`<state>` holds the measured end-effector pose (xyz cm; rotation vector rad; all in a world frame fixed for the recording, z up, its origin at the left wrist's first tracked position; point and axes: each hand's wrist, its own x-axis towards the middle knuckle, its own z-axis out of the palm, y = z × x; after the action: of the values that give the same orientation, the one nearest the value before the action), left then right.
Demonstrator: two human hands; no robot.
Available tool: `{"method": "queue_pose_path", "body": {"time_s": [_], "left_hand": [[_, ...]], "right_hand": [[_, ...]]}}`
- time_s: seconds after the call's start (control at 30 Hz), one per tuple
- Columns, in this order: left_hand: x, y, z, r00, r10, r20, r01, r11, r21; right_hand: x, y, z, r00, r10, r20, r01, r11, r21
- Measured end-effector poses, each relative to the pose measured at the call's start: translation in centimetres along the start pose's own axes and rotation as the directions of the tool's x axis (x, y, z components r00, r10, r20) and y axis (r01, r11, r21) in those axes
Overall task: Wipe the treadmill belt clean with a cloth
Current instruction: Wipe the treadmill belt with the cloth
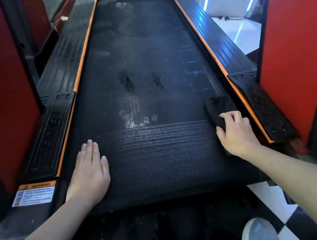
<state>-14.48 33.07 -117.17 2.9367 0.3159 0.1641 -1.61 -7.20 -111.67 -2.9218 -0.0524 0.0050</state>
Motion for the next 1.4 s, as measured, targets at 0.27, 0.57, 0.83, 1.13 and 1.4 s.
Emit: {"method": "queue_pose_path", "body": {"time_s": [0.27,0.57,0.83,1.13,1.4], "left_hand": [[-1.5,0.2,-0.2,1.000,0.006,0.002,-0.006,0.999,-0.036],[-3.7,-0.3,-0.1,1.000,0.028,0.001,-0.028,0.999,-0.036],[-5.5,0.8,-0.8,0.999,0.008,-0.033,-0.007,0.999,0.042],[-2.2,2.6,-3.0,0.987,-0.096,-0.130,0.076,0.986,-0.145],[2.7,2.0,-2.4,0.999,0.003,-0.046,-0.006,0.998,-0.069]], "right_hand": [[-1.3,0.2,0.2,1.000,-0.006,-0.014,0.005,0.999,-0.032],[-3.1,0.6,0.1,0.999,-0.022,-0.032,0.019,0.998,-0.066],[-4.5,0.4,-0.2,1.000,0.001,-0.026,-0.004,0.995,-0.100],[-3.0,0.2,-2.1,0.996,0.035,-0.088,-0.029,0.997,0.067],[1.0,-1.3,-1.1,0.997,-0.040,-0.069,0.048,0.991,0.122]]}}
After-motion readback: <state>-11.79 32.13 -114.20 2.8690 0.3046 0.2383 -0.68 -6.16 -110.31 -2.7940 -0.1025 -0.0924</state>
